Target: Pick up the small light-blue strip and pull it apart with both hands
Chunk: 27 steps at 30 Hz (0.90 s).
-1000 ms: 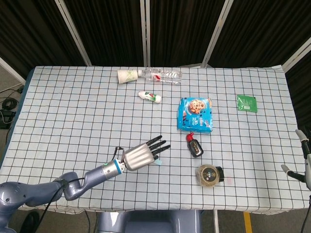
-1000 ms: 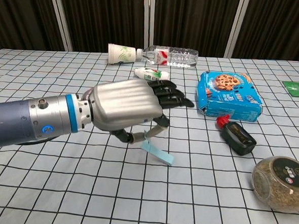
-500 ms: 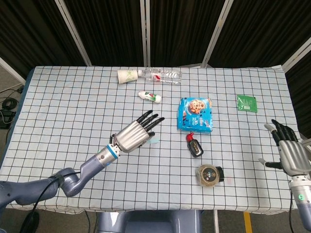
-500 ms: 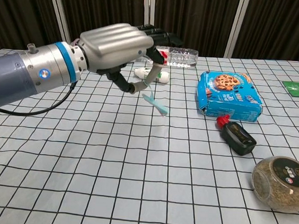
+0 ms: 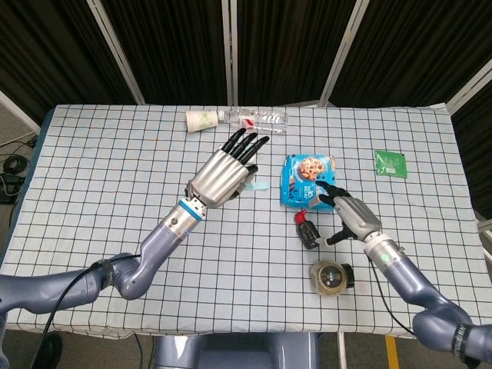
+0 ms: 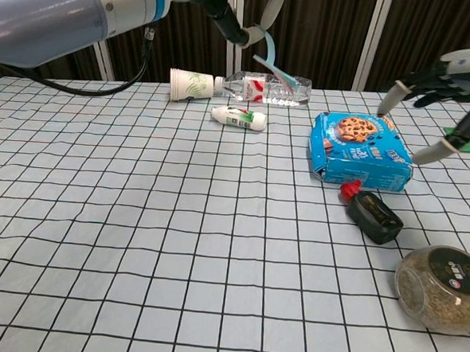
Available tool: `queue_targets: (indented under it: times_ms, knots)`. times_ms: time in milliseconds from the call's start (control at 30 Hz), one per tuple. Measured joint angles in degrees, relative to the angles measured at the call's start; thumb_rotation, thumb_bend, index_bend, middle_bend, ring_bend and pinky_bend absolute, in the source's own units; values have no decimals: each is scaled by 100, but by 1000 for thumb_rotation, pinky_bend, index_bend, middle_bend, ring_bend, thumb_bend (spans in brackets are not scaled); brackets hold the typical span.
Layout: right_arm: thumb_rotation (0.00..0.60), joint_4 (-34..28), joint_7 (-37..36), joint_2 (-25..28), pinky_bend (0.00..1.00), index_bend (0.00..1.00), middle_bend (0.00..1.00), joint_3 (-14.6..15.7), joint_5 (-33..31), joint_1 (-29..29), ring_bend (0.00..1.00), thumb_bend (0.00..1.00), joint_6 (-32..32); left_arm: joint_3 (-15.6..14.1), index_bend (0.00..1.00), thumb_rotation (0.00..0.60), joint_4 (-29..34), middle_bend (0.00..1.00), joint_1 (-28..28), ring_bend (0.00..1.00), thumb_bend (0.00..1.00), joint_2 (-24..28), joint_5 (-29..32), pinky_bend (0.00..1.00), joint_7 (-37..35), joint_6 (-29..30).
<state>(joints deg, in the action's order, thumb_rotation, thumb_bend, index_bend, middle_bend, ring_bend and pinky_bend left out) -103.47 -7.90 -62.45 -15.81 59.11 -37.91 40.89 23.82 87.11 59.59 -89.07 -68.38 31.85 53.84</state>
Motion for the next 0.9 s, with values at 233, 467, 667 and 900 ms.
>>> queue_targets:
  times_ms: [233,467,667,900]
  knots:
    - [600,90,514,-707,0,346,0,-127,-1350,-744,0,54,67,173,851,600,352,0,257,0,511,128,770,0,536,49]
    - [600,160,920,-1093,0,354,0,-159,-2170,-1086,0,60,538,125,851,600,581,0,348,0,522,282,1022,0,602,152]
    - [600,174,915,-1222,0,362,0,-267,-2390,-1177,0,60,741,109,857,600,801,0,350,0,521,313,1335,0,377,205]
    - [600,199,855,-1366,0,383,0,-385,-2408,-1170,0,61,1036,-51,867,600,897,0,449,0,522,350,1441,0,452,337]
